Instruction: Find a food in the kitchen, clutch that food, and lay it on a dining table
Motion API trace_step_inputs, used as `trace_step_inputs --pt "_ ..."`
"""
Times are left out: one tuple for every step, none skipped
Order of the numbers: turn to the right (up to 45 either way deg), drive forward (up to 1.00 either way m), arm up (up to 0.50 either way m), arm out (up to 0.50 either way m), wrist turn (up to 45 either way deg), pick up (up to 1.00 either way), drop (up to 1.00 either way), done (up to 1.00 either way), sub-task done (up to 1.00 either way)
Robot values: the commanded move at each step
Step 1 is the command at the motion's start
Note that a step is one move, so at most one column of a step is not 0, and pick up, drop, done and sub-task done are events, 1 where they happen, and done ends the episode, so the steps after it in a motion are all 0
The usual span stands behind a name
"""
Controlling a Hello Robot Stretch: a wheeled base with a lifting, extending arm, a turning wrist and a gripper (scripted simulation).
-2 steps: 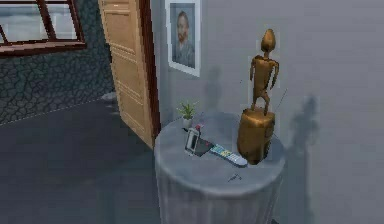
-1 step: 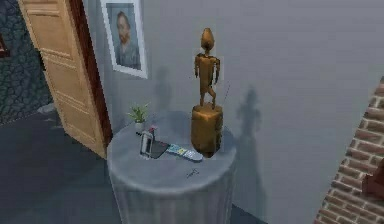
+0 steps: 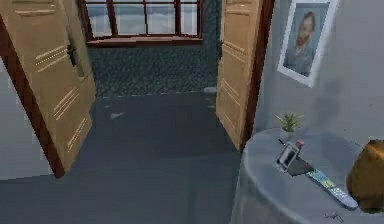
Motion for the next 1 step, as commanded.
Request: trace_step_inputs --pt "-9.0 0.00 0.00 0.00 0.0 0.00 0.00 0.00 0.00"
